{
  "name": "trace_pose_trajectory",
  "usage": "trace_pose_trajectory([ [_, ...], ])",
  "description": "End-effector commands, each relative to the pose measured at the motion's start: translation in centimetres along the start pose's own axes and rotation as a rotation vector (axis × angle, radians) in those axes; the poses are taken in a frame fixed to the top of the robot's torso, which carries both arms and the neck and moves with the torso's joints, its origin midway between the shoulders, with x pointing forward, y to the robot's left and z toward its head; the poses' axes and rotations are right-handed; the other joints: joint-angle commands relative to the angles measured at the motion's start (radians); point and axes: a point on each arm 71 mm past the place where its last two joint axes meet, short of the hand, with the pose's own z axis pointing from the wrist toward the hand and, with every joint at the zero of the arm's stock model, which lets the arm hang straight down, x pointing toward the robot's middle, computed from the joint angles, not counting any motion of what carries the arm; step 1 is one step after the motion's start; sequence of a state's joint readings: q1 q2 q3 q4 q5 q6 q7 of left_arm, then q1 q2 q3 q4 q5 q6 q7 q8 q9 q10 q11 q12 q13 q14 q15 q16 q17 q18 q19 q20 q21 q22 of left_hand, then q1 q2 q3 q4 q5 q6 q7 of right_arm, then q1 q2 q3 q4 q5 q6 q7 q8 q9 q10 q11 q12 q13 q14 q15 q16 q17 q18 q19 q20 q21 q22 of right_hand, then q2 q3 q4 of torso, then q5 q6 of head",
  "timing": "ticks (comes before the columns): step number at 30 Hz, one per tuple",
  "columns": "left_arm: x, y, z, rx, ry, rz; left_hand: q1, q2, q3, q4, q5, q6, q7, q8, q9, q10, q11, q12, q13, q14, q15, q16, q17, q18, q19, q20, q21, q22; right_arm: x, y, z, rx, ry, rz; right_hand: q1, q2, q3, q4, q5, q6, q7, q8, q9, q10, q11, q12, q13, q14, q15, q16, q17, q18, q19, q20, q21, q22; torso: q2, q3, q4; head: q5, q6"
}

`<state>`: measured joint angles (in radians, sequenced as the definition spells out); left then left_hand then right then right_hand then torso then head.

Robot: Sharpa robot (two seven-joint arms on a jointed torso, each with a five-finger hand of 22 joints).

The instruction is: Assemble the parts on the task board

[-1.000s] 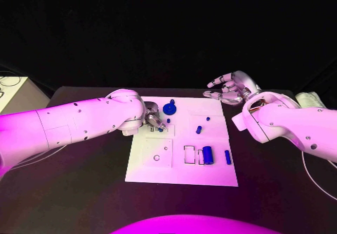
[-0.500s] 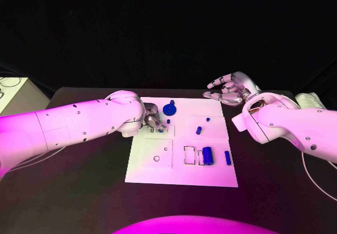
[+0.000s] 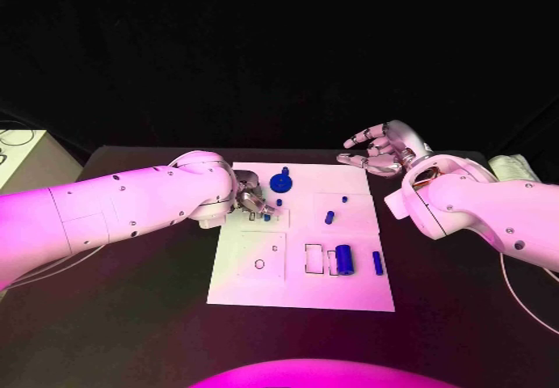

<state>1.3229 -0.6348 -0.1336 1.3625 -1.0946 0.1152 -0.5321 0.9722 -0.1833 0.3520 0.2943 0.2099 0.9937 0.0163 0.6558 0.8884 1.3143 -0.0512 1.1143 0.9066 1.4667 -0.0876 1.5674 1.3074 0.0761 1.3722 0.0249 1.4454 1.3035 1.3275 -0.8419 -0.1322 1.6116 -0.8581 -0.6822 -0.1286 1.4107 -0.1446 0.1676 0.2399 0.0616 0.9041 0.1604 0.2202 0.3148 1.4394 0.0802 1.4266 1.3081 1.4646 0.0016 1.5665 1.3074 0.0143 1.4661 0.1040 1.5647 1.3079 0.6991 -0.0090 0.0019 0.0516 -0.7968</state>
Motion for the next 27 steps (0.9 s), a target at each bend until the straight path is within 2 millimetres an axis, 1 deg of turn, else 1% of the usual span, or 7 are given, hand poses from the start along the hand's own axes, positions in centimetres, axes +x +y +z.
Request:
trace_pose_trajectory([
  [1,-0.5,-0.4,-0.4,0.019,-0.027,-0.011,-0.013,0.001,-0.015,0.000,-0.029,0.007,0.002,-0.006,0.000,-0.004,0.006,0.001,-0.007,0.104,-0.005,0.003,0.263,-0.014,0.007,-0.001,-0.007,-0.002,0.1,0.0,0.0,-0.013,0.013,-0.004,-0.003,-0.003,0.002,0.000,0.002,-0.003,-0.001,0.003,0.000,-0.007,-0.003,-0.007,0.129,0.102,0.002,-0.003,0.249,-0.014,0.105,0.004,0.006,0.263,0.000,-0.0007,-0.0003,0.001,0.001],
  [9,-2.4,-0.7,-1.5,0.053,-0.045,-0.081,-0.003,0.007,-0.048,0.000,-0.037,-0.031,0.015,-0.018,0.002,-0.057,0.017,-0.056,-0.085,0.100,0.002,-0.004,0.252,-0.003,-0.031,0.003,-0.035,-0.051,0.1,-0.1,0.1,-0.010,0.011,-0.003,-0.005,-0.004,0.001,0.001,0.001,-0.003,-0.001,0.004,0.000,-0.007,-0.003,-0.007,0.128,0.102,0.002,-0.003,0.248,-0.014,0.105,0.004,0.006,0.263,0.000,-0.0003,-0.0018,0.000,0.006],
  [15,-4.6,0.6,-2.0,0.045,-0.055,-0.159,0.028,0.018,-0.081,0.000,-0.033,-0.068,0.031,-0.023,0.007,-0.109,0.033,-0.085,-0.132,0.085,0.017,-0.028,0.217,0.010,-0.078,0.017,-0.070,-0.107,0.0,-0.2,0.1,-0.007,0.011,-0.004,-0.007,-0.004,0.001,0.002,0.001,-0.004,-0.001,0.004,0.000,-0.008,-0.003,-0.008,0.128,0.102,0.002,-0.004,0.248,-0.014,0.105,0.004,0.006,0.263,0.001,0.0004,-0.0015,-0.002,0.012],
  [18,-6.0,1.7,-2.0,0.023,-0.076,-0.174,0.055,0.025,-0.087,-0.001,-0.026,-0.097,0.044,-0.039,0.001,-0.137,0.043,-0.098,-0.155,0.075,0.026,-0.042,0.197,0.015,-0.097,0.025,-0.084,-0.129,0.0,-0.3,0.1,-0.005,0.010,-0.005,-0.007,-0.004,0.001,0.002,0.001,-0.004,-0.001,0.004,0.000,-0.008,-0.003,-0.008,0.128,0.102,0.002,-0.004,0.248,-0.014,0.105,0.004,0.006,0.263,0.001,0.0015,-0.0013,-0.001,0.017],
  [21,-7.2,2.9,-1.8,-0.007,-0.099,-0.180,0.105,0.033,-0.085,-0.001,-0.017,-0.130,0.063,-0.081,-0.031,-0.174,0.060,-0.115,-0.188,0.062,0.040,-0.060,0.171,0.020,-0.117,0.037,-0.102,-0.153,-0.1,-0.3,0.2,-0.004,0.010,-0.005,-0.009,-0.004,0.001,0.004,0.001,-0.004,-0.001,0.004,0.000,-0.007,-0.003,-0.007,0.128,0.102,0.002,-0.003,0.248,-0.014,0.105,0.004,0.006,0.263,0.003,0.0010,-0.0006,0.002,0.021],
  [24,-8.1,3.6,-1.5,-0.028,-0.115,-0.183,0.131,0.040,-0.078,-0.001,-0.013,-0.128,0.068,-0.096,-0.051,-0.184,0.065,-0.116,-0.197,0.059,0.045,-0.065,0.164,0.022,-0.120,0.043,-0.106,-0.157,0.0,-0.3,0.2,-0.004,0.011,-0.005,-0.009,-0.004,0.001,0.004,0.001,-0.004,-0.001,0.004,0.000,-0.007,-0.003,-0.007,0.128,0.102,0.002,-0.003,0.248,-0.014,0.105,0.004,0.006,0.263,0.005,-0.0006,-0.0013,0.007,0.026],
  [27,-8.9,4.0,-1.2,-0.047,-0.126,-0.176,0.138,0.041,-0.075,-0.001,-0.012,-0.127,0.069,-0.099,-0.056,-0.184,0.066,-0.113,-0.195,0.059,0.046,-0.064,0.165,0.021,-0.119,0.044,-0.105,-0.156,0.1,-0.3,0.2,-0.005,0.014,-0.005,-0.009,-0.004,0.001,0.004,0.001,-0.004,-0.001,0.004,0.000,-0.007,-0.003,-0.007,0.128,0.102,0.002,-0.003,0.248,-0.014,0.105,0.004,0.006,0.263,0.008,0.0005,-0.0032,0.011,0.031],
])
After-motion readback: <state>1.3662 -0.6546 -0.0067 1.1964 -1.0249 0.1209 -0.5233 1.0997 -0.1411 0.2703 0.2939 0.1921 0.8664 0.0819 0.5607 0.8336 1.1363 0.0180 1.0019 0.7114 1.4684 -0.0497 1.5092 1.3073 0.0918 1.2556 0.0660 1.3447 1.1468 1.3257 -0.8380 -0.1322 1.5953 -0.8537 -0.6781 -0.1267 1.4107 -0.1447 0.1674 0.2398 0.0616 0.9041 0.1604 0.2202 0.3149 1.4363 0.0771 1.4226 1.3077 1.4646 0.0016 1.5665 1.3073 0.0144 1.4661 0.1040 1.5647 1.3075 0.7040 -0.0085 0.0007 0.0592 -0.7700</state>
